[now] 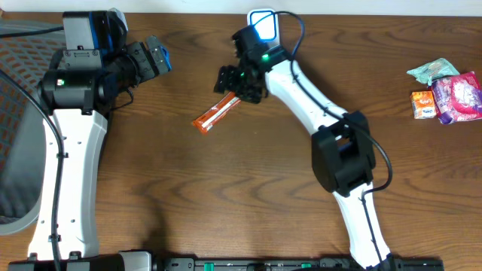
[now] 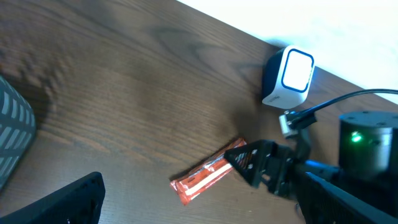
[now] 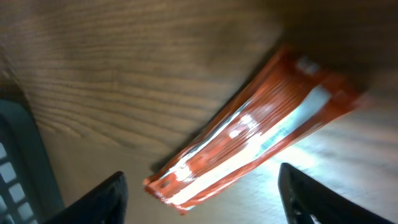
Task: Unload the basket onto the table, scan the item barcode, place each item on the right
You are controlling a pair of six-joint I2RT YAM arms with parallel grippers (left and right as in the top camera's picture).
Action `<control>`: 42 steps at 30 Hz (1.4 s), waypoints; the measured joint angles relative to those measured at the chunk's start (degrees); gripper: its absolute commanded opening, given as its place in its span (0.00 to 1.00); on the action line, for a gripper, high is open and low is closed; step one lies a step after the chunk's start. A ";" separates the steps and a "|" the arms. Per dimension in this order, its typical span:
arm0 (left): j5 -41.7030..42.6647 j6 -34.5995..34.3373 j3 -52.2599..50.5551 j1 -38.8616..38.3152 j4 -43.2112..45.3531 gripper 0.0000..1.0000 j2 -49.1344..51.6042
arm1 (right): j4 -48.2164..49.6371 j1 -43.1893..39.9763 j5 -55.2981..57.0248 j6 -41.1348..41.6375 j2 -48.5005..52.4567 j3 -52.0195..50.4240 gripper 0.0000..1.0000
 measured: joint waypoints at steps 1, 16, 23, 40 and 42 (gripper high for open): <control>0.00 0.02 0.00 0.00 0.00 0.98 0.00 | -0.09 0.68 0.26 1.03 -0.02 0.00 0.68; 0.00 0.00 0.00 0.00 0.00 0.98 0.00 | 1.05 8.55 11.34 11.85 1.20 -0.02 0.70; 0.00 0.00 0.00 0.00 0.00 0.98 0.00 | -1.22 7.91 14.12 14.19 4.48 0.74 0.61; 0.00 0.02 0.00 0.00 -0.02 0.98 0.00 | -18.58 1.29 30.21 4.81 3.98 1.31 0.70; 0.00 0.00 0.00 0.00 -0.02 0.98 0.00 | -18.58 0.22 30.93 0.31 3.48 1.09 0.69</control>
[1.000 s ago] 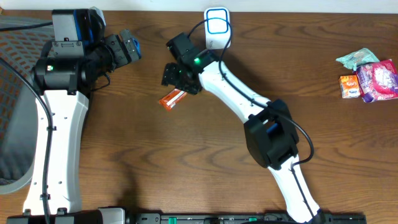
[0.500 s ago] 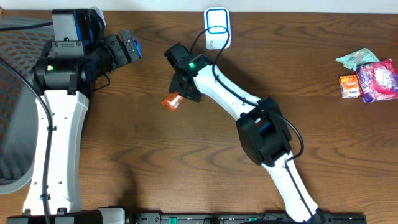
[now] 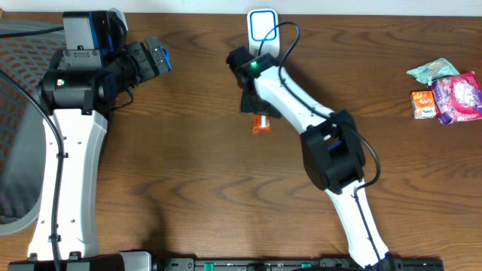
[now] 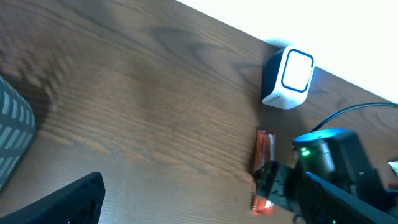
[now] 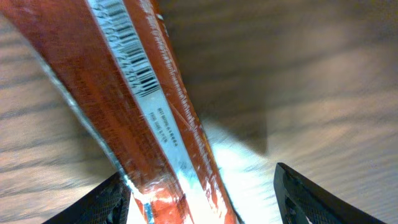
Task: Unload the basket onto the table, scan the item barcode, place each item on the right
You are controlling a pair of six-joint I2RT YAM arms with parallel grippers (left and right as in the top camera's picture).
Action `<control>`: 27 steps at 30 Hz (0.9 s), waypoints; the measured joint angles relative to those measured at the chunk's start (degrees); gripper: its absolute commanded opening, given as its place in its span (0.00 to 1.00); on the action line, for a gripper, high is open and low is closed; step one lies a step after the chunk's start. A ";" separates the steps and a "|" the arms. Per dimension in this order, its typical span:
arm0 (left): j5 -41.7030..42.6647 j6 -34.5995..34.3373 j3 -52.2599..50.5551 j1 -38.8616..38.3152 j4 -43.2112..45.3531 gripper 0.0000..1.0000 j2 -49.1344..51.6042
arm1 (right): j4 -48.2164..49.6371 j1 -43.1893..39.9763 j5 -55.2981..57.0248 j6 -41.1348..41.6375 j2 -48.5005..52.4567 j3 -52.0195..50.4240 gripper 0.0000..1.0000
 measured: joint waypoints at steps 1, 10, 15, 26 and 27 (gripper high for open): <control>0.00 0.00 0.00 0.00 0.02 0.98 0.00 | 0.09 -0.48 0.24 -2.27 -0.50 -0.17 0.69; 0.00 0.02 0.00 0.00 0.02 0.98 0.00 | 3.17 0.44 -0.44 -16.26 -5.53 -0.28 0.65; 0.00 0.02 0.00 0.00 0.02 0.98 0.00 | 3.10 3.74 2.64 -18.80 -5.11 -0.35 0.64; -0.02 0.00 0.00 0.00 0.02 0.98 0.00 | 3.06 8.04 17.44 -20.22 1.73 -0.22 0.64; -0.02 0.00 0.00 0.00 0.00 0.98 0.00 | 2.82 7.98 17.73 -20.28 1.75 -0.17 0.63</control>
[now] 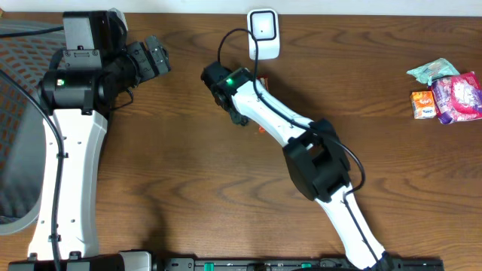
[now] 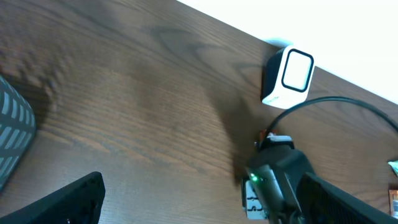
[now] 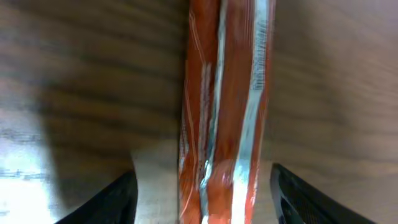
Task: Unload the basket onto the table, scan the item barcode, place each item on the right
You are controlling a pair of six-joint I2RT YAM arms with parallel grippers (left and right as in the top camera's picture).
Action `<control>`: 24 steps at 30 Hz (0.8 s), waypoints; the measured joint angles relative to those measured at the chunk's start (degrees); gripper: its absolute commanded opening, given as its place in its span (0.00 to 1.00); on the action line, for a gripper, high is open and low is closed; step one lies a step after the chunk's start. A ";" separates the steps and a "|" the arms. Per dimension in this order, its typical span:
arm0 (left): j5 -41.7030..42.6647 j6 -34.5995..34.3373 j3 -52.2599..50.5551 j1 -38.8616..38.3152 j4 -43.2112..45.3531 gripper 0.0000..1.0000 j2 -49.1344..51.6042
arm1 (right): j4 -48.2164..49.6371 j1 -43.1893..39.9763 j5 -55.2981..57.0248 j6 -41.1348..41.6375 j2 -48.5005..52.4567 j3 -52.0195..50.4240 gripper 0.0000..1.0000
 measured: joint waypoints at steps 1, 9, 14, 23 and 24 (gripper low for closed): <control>0.02 0.02 0.00 0.00 0.02 0.98 0.00 | -0.48 -0.04 1.18 0.02 0.28 0.02 0.63; 0.00 0.02 0.00 0.00 0.04 0.98 0.00 | -1.51 -0.09 5.66 -2.12 2.51 1.09 0.11; 0.02 0.02 0.00 0.00 0.02 0.98 0.00 | -1.73 -0.07 7.69 -3.30 4.02 1.31 0.01; 0.02 0.00 0.00 0.00 0.02 0.98 0.00 | -2.82 -3.21 -2.27 -5.70 1.90 1.79 0.01; 0.02 0.00 0.00 0.00 0.02 0.98 0.00 | -2.93 -4.52 -6.12 -6.86 1.14 1.75 0.01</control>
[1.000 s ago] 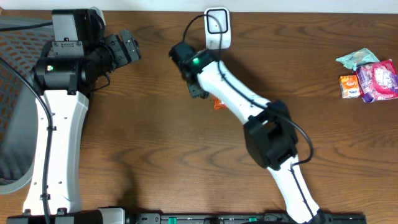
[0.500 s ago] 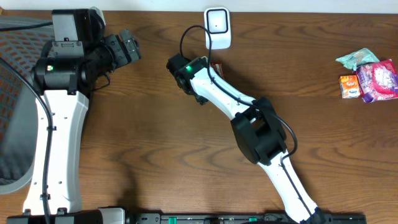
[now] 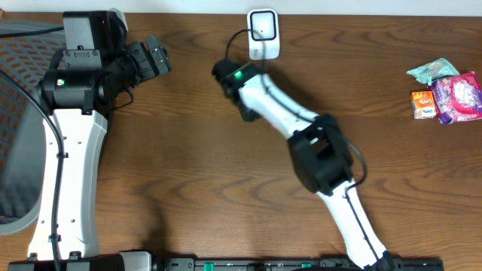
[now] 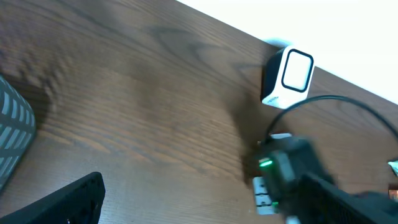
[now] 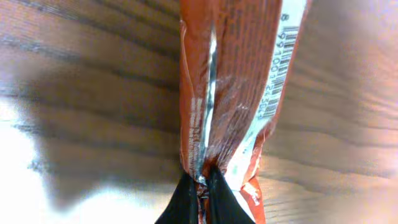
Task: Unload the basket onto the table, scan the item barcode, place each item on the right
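Note:
The orange snack packet (image 5: 224, 81) fills the right wrist view, lengthwise over the wood, its barcode (image 5: 283, 59) on the white strip at its right edge. My right gripper (image 5: 200, 179) is shut on the packet's near end, pinching the crimped seam. From overhead the right gripper (image 3: 247, 105) covers the packet, just below and left of the white scanner (image 3: 263, 34). The scanner (image 4: 288, 78) also shows in the left wrist view, near the table's far edge. My left gripper (image 3: 151, 56) stands open at the far left, holding nothing.
A cluster of snack packets (image 3: 444, 94) lies at the table's far right. A grey mesh chair (image 3: 15, 150) sits beyond the left edge. The scanner's cable (image 3: 237, 38) loops over the right arm.
The right gripper's fingers stood wide apart on either side of the packet; now they are shut on its near end. From overhead the right wrist sits slightly closer to the scanner. The left arm is unchanged.
First the packet lay slanted on the table with the open right gripper over it. Then it lay nearly upright below the scanner, the gripper still open. Then the wrist had turned in line with the packet. Now the gripper is shut on its end.

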You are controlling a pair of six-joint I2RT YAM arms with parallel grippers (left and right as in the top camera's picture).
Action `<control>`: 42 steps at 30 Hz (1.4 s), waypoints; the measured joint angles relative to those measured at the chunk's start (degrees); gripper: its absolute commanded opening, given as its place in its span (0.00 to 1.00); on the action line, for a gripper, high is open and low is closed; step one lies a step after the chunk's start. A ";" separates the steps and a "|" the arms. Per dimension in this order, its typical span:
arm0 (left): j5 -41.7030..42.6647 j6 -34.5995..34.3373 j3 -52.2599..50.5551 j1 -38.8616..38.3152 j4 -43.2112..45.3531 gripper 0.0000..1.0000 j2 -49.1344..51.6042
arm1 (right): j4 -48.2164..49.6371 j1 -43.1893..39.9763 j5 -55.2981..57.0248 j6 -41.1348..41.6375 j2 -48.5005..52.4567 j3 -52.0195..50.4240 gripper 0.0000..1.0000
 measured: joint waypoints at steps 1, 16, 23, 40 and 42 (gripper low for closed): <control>0.00 0.02 0.00 0.00 0.00 0.98 0.00 | -0.04 -1.68 -5.07 -1.62 -0.94 -0.09 0.01; 0.00 0.00 0.00 0.00 0.00 0.98 0.00 | -6.14 -27.71 -56.87 -18.14 -9.62 -2.51 0.01; 0.00 0.00 0.00 0.00 -0.02 0.98 0.00 | -5.88 -30.80 -58.42 -20.35 -8.94 -6.25 0.06; -0.02 0.00 0.00 0.00 0.00 0.98 0.00 | 0.39 -6.03 -7.30 -7.82 -9.35 -6.23 0.66; 0.00 0.00 0.00 0.00 0.00 0.98 0.00 | 1.60 -3.63 -3.98 -7.37 -9.33 -6.23 0.60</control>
